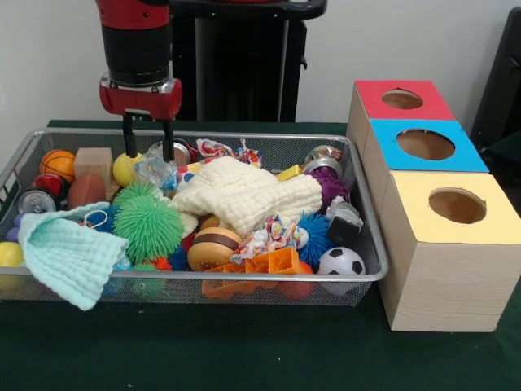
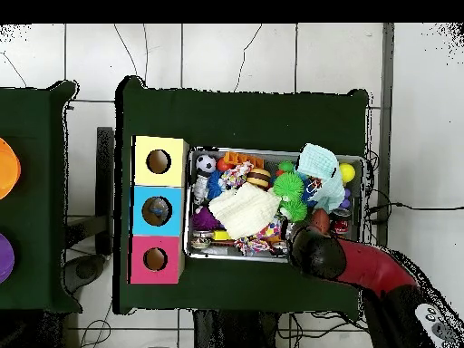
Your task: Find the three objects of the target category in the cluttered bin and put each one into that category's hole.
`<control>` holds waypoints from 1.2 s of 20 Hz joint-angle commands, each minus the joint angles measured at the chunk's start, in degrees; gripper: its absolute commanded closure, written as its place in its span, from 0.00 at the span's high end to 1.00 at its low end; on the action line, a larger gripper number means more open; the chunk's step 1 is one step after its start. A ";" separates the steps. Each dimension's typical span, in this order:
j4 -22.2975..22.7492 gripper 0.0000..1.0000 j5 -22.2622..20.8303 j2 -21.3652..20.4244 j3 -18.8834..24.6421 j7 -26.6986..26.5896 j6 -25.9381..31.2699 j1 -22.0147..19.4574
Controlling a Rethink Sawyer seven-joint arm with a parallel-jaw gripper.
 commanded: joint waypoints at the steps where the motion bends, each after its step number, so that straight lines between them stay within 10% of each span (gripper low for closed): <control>1: -4.13 1.00 -0.14 2.17 4.59 2.31 -0.58 -0.12; 24: -7.57 1.00 -6.26 3.27 13.38 -14.02 12.31 -1.44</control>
